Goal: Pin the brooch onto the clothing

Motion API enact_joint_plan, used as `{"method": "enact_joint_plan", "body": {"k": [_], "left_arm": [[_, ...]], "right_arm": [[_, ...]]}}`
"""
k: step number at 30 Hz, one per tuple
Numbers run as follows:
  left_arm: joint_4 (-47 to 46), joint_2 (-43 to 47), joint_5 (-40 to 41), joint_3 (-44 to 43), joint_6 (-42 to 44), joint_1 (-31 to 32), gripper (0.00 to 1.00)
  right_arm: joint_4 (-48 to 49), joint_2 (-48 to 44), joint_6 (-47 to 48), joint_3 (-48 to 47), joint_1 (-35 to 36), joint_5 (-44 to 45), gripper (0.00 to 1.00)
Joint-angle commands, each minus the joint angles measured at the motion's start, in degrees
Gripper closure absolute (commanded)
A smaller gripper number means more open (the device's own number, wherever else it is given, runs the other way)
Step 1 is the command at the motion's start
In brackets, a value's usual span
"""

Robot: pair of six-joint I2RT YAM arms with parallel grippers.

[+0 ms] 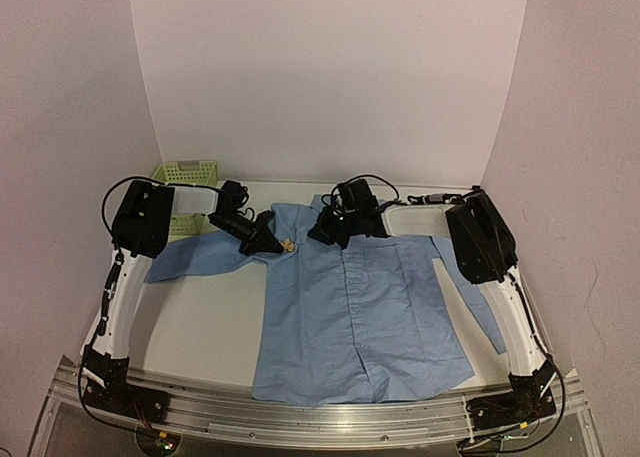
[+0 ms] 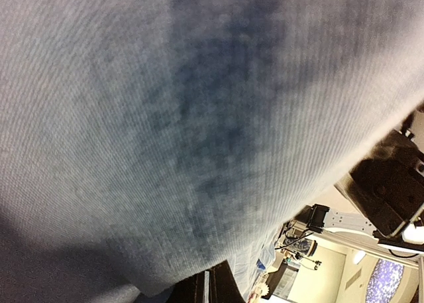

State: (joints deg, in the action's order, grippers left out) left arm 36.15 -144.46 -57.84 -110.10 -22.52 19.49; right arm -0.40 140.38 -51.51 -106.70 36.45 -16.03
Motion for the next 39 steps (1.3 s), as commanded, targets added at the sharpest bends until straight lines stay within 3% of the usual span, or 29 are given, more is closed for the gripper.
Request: {"method": "enact_joint_plan", "body": {"k": [1, 19, 33, 39], "left_arm": [[-0.8, -1.1, 0.4, 0.4, -0.2, -0.1, 1.0], [-0.1, -2.0, 0.4, -0.9, 0.2, 1.1, 1.0], [0.8, -3.0, 1.5, -2.5, 0.6, 1.9, 1.0], [1.1, -2.8, 2.1, -2.9, 1.1, 1.9, 1.0]], "right_arm": [[0.6, 4.6, -1.0, -2.5, -0.5, -4.7, 1.0], [1.5, 6.9, -0.9, -1.1, -1.3, -6.2, 1.0], [10.7, 6.0, -4.4, -1.1, -1.5, -11.8, 1.0], [11.9, 2.8, -0.8, -0.9, -1.5, -11.1, 1.0]]}}
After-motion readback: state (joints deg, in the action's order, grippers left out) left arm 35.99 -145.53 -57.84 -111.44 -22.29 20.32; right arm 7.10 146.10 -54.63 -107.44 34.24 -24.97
